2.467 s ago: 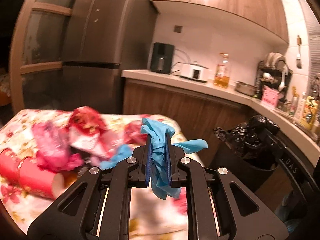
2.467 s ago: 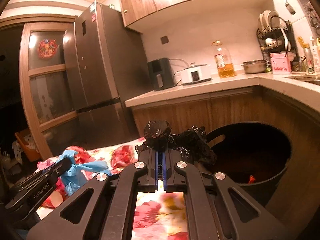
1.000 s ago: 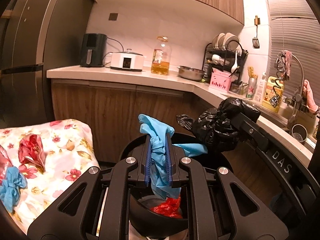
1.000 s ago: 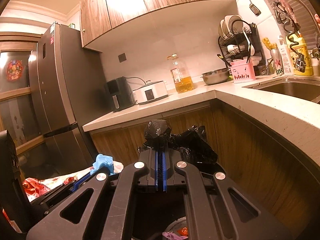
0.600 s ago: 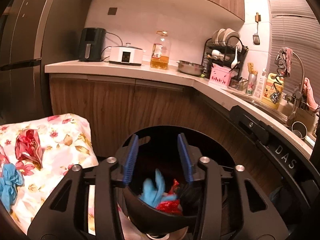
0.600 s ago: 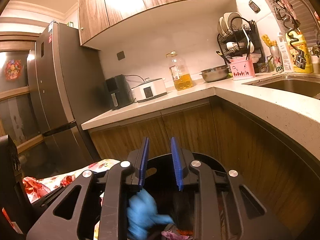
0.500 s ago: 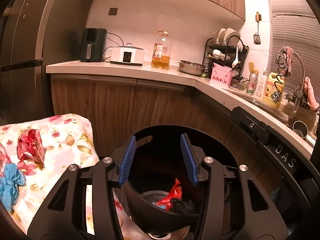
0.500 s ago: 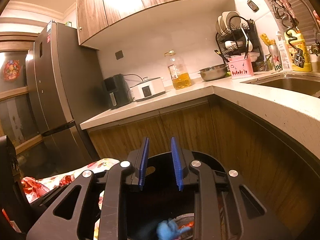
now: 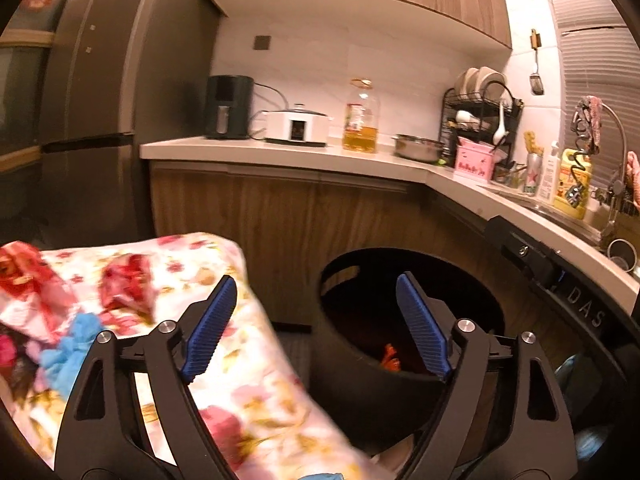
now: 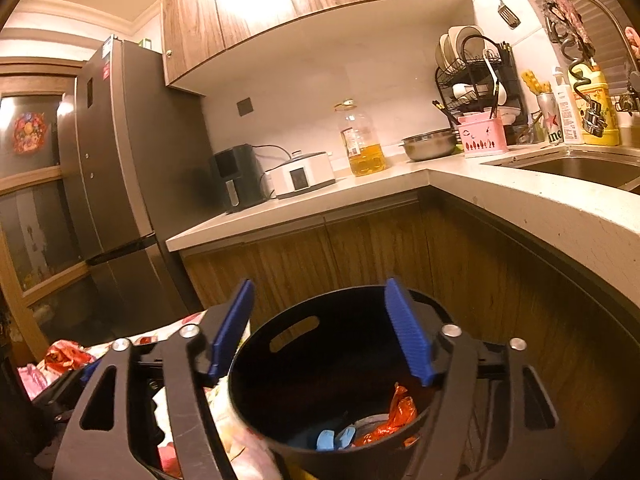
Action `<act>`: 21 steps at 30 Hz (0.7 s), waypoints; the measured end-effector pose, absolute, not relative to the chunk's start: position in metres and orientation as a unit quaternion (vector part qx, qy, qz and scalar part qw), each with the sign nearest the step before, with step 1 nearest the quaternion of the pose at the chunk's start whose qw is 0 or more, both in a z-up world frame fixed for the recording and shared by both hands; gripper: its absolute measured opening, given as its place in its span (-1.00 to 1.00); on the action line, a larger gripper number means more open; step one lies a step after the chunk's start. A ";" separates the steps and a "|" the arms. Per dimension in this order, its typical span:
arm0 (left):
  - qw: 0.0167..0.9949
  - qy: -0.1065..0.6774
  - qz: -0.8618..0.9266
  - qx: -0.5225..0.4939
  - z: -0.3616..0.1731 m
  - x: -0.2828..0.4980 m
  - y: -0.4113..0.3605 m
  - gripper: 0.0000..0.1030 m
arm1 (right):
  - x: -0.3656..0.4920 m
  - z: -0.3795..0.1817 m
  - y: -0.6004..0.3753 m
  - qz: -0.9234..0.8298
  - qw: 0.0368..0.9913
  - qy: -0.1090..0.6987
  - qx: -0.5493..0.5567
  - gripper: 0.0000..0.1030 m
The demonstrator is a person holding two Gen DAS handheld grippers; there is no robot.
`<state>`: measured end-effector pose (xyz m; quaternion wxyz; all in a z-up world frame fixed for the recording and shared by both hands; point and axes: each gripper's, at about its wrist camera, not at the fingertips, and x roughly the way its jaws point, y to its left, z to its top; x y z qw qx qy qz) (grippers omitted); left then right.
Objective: Collect trash
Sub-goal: 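Move both tools back to the pile and close the left tool on the red cups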
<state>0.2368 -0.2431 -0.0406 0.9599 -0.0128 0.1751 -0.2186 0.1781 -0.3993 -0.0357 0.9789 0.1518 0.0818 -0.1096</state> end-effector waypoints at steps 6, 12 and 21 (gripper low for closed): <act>0.968 0.181 -0.171 -0.016 -0.049 0.219 -0.203 0.63 | 0.170 -0.036 -0.376 -0.091 0.981 0.086 0.145 0.47; 0.976 0.188 -0.108 -0.027 -0.060 0.199 -0.147 0.64 | 0.164 -0.040 -0.339 -0.061 0.984 0.097 0.136 0.47; 0.983 0.181 -0.031 -0.031 -0.064 0.169 -0.074 0.64 | 0.158 -0.050 -0.274 -0.001 0.986 0.116 0.123 0.47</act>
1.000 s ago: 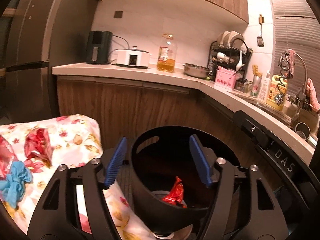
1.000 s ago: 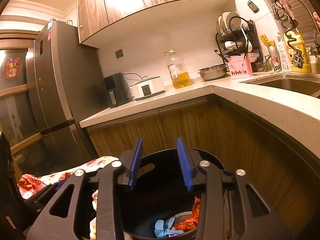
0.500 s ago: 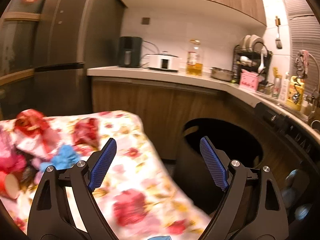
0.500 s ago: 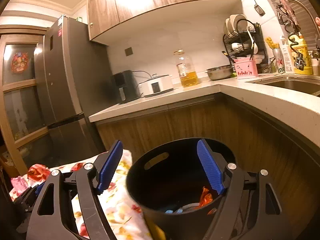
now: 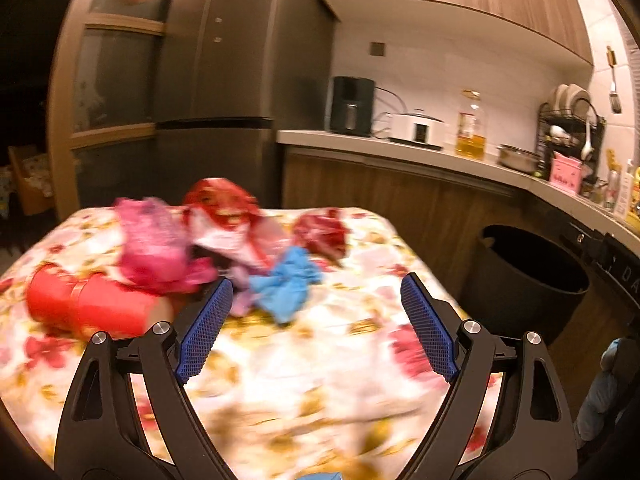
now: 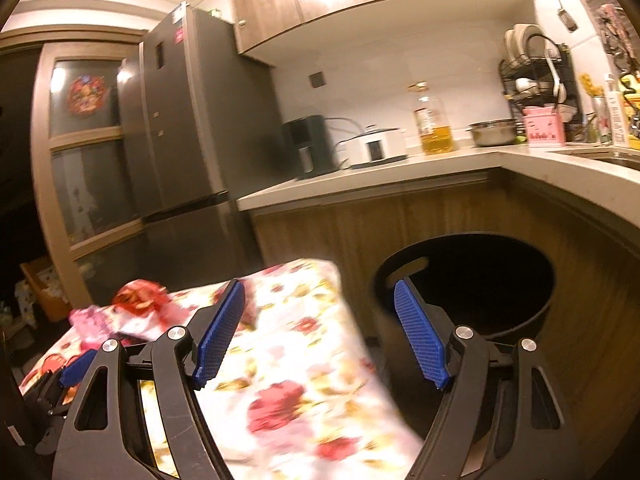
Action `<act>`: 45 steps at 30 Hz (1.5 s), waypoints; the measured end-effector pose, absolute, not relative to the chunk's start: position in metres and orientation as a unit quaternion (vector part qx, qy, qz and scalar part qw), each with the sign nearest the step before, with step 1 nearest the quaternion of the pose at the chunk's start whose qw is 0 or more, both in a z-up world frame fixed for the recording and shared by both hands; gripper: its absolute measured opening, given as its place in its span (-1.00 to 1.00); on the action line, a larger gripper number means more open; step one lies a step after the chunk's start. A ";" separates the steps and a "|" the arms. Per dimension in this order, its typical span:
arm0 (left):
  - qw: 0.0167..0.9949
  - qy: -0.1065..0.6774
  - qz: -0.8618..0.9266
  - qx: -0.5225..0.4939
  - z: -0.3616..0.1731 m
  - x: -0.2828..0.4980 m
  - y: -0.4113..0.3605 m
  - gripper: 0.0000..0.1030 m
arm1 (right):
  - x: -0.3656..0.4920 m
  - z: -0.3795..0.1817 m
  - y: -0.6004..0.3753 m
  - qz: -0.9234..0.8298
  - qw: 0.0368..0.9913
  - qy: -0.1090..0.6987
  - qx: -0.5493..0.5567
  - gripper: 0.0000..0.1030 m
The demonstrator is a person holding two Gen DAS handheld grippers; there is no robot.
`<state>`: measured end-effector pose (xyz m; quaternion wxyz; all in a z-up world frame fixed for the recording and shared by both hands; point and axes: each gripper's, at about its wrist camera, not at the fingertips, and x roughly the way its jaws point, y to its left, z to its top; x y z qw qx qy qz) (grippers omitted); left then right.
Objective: Collect trash
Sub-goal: 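Move both tools back to the pile and close the left tool on the red cups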
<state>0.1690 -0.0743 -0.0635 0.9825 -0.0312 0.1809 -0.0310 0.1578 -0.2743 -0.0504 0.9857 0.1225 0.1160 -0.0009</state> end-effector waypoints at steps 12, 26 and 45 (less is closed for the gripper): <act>0.980 0.178 0.068 -0.062 -0.075 0.146 0.035 0.64 | 0.165 -0.060 -0.188 0.084 0.981 0.144 0.096 0.47; 0.965 0.228 0.050 -0.116 -0.092 0.168 0.096 0.36 | 0.182 -0.061 -0.142 0.118 0.978 0.151 0.080 0.47; 0.952 0.270 -0.011 -0.142 -0.106 0.182 0.098 -0.46 | 0.199 -0.062 -0.117 0.138 0.976 0.153 0.070 0.47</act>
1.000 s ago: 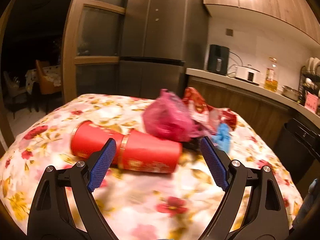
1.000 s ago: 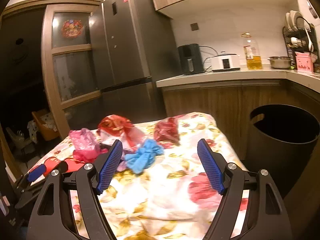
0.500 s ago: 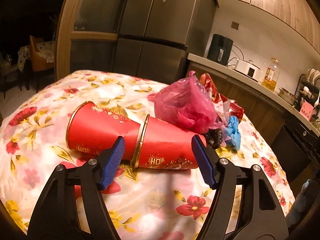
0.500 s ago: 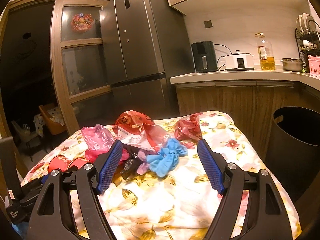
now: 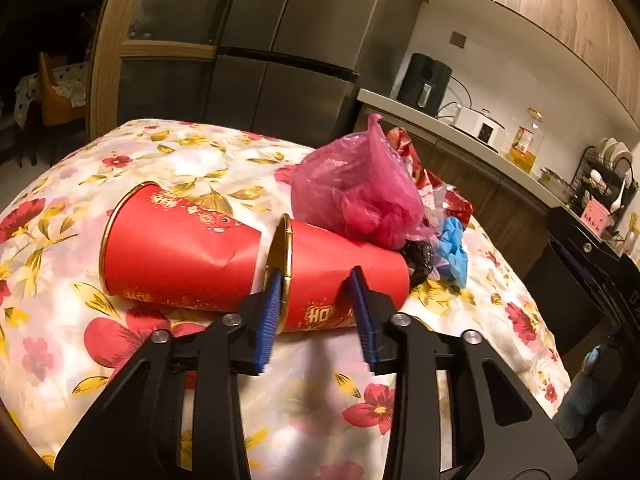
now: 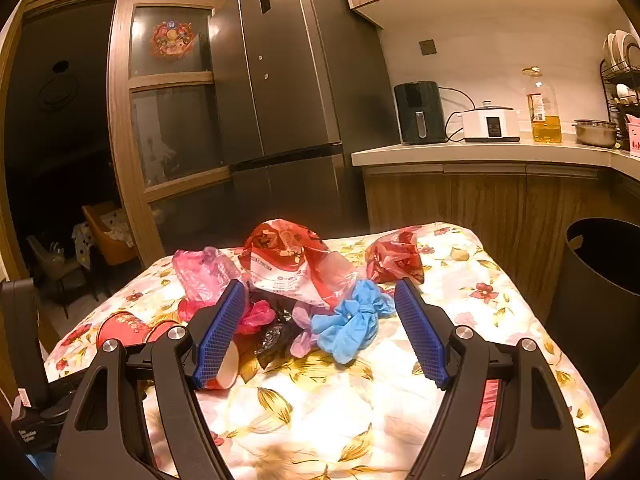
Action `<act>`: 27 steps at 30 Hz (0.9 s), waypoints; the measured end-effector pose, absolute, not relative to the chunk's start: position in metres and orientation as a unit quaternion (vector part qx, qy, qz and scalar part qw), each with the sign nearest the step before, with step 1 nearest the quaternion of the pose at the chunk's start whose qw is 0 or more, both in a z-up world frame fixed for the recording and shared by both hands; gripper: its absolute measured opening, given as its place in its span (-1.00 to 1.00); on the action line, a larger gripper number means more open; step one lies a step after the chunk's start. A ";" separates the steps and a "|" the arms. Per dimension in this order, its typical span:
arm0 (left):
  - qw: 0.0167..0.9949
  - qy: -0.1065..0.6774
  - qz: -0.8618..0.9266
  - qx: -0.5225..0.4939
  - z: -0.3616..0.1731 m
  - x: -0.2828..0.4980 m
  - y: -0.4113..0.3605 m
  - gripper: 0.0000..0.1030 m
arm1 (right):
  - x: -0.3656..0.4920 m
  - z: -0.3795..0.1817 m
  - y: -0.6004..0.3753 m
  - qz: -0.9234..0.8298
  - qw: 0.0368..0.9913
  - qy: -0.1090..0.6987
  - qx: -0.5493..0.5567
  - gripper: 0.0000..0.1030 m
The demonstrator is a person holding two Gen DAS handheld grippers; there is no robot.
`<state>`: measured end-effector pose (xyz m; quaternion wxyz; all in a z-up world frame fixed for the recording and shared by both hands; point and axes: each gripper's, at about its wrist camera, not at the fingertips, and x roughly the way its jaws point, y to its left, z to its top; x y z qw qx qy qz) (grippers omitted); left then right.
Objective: Collect trash
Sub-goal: 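Move both tools back to the pile and close the left tool on the red cups, then grasp the pink plastic bag with the right tool while the left tool holds the red cup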
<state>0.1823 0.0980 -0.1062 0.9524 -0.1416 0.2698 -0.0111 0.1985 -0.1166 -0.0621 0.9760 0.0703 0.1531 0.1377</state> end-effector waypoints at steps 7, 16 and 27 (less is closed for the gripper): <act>0.953 0.275 -0.042 -0.124 -0.106 0.183 0.087 -0.71 | 0.207 -0.058 -0.099 0.158 0.974 0.148 0.062 0.47; 0.952 0.269 -0.073 -0.122 -0.105 0.178 0.077 -0.87 | 0.227 -0.062 -0.062 0.201 0.965 0.162 0.041 0.37; 0.952 0.267 -0.075 -0.127 -0.109 0.165 0.079 -0.97 | 0.247 -0.066 -0.029 0.246 0.951 0.184 0.022 0.17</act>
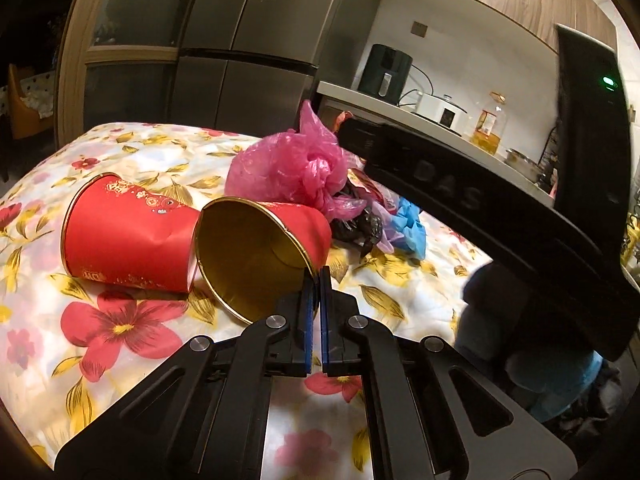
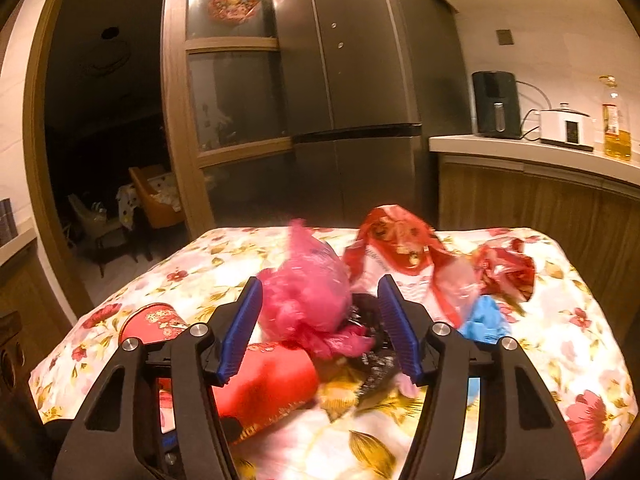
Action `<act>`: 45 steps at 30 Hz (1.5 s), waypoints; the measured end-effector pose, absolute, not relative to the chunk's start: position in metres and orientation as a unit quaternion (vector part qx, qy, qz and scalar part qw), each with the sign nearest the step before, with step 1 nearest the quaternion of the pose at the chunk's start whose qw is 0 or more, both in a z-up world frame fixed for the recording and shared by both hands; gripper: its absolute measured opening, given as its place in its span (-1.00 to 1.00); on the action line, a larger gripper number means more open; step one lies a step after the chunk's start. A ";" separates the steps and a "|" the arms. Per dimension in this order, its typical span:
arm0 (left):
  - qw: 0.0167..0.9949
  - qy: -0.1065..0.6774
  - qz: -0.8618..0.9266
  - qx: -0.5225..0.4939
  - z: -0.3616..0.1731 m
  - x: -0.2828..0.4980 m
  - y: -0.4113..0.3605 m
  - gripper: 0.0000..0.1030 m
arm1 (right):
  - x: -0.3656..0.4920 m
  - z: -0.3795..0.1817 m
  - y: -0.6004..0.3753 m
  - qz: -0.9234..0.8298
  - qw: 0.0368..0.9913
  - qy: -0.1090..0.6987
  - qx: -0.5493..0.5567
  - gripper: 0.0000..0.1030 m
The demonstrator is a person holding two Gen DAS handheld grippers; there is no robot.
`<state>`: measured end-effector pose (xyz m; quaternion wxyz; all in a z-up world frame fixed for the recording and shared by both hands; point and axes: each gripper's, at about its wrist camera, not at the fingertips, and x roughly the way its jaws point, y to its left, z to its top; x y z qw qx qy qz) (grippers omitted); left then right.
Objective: Collect trash
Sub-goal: 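Grasp the pink plastic bag with the right tool while the left tool holds the red cup, then lift the red cup and pink bag and carry both over the black bin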
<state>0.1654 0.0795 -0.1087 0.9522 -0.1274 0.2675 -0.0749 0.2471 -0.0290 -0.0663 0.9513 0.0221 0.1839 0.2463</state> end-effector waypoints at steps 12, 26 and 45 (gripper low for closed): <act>0.952 0.272 -0.087 -0.115 -0.112 0.160 0.072 -0.97 | 0.272 -0.081 -0.015 0.258 0.940 0.224 0.025 -0.13; 0.953 0.269 -0.088 -0.111 -0.110 0.155 0.069 -0.97 | 0.265 -0.076 -0.029 0.272 0.936 0.219 0.046 -0.94; 0.962 0.236 -0.100 -0.097 -0.086 0.119 0.041 -0.97 | 0.201 -0.034 -0.102 0.235 0.957 0.152 0.076 -0.95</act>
